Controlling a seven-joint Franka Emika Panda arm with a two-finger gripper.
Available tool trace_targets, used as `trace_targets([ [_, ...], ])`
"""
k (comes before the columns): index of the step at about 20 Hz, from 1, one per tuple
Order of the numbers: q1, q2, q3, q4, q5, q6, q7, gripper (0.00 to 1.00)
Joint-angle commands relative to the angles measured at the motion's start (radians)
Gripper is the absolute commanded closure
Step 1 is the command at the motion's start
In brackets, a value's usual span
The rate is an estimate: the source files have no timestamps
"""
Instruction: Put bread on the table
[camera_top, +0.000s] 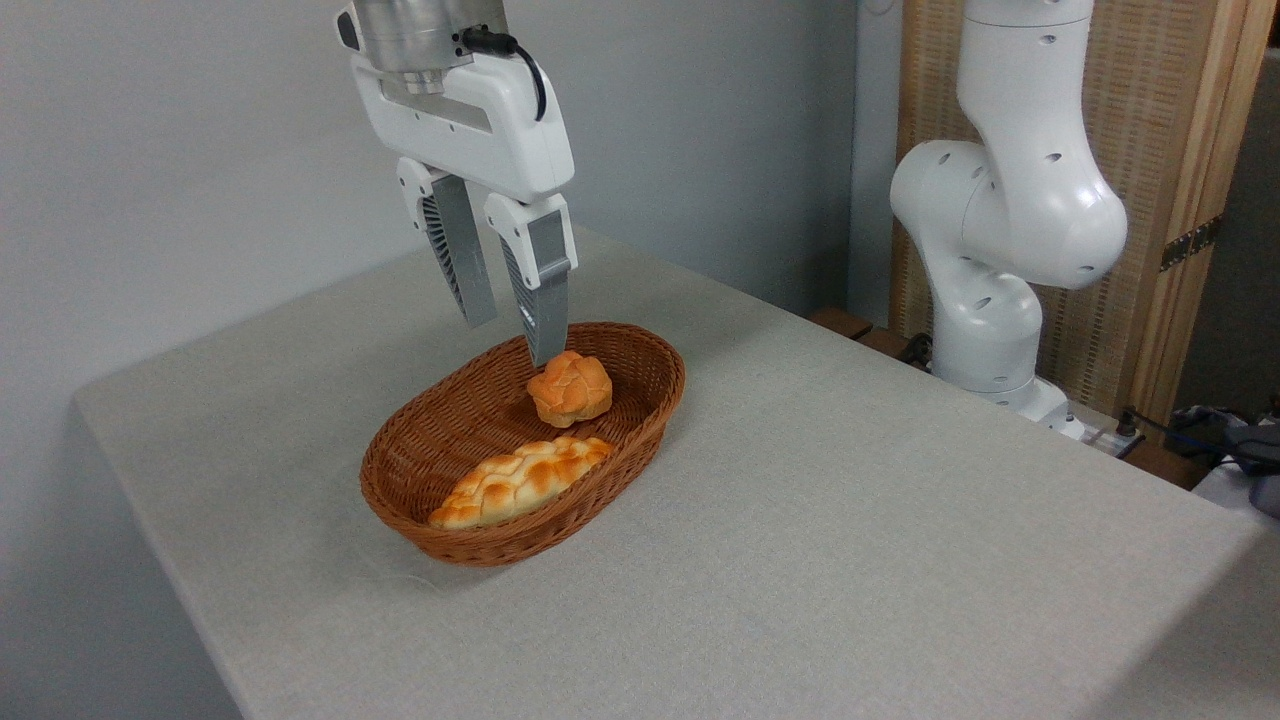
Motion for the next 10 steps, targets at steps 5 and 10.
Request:
trace_targets([
  [5,0.007,-0.013,0.001,-0.012,-0.010,0.005,0.017,0.00],
  [10,0.007,-0.011,0.001,-0.013,-0.013,0.007,0.017,0.00],
])
